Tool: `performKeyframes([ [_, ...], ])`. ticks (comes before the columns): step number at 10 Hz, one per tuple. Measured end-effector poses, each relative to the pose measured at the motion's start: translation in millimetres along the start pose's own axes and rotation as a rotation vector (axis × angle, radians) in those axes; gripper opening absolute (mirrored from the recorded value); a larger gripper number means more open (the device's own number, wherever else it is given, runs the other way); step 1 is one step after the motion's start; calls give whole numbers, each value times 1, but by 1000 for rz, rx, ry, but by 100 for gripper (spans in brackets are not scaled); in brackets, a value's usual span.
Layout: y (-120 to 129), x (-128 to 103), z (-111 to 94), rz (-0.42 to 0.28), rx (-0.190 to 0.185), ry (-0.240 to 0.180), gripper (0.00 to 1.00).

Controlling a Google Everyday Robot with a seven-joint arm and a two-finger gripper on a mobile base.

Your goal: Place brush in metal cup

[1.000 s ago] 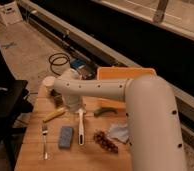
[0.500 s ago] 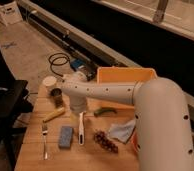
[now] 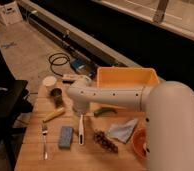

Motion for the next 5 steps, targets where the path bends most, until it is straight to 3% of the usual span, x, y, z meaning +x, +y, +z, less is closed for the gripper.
performKeyframes([
  [5, 7, -1, 23, -6, -30, 3, 66],
])
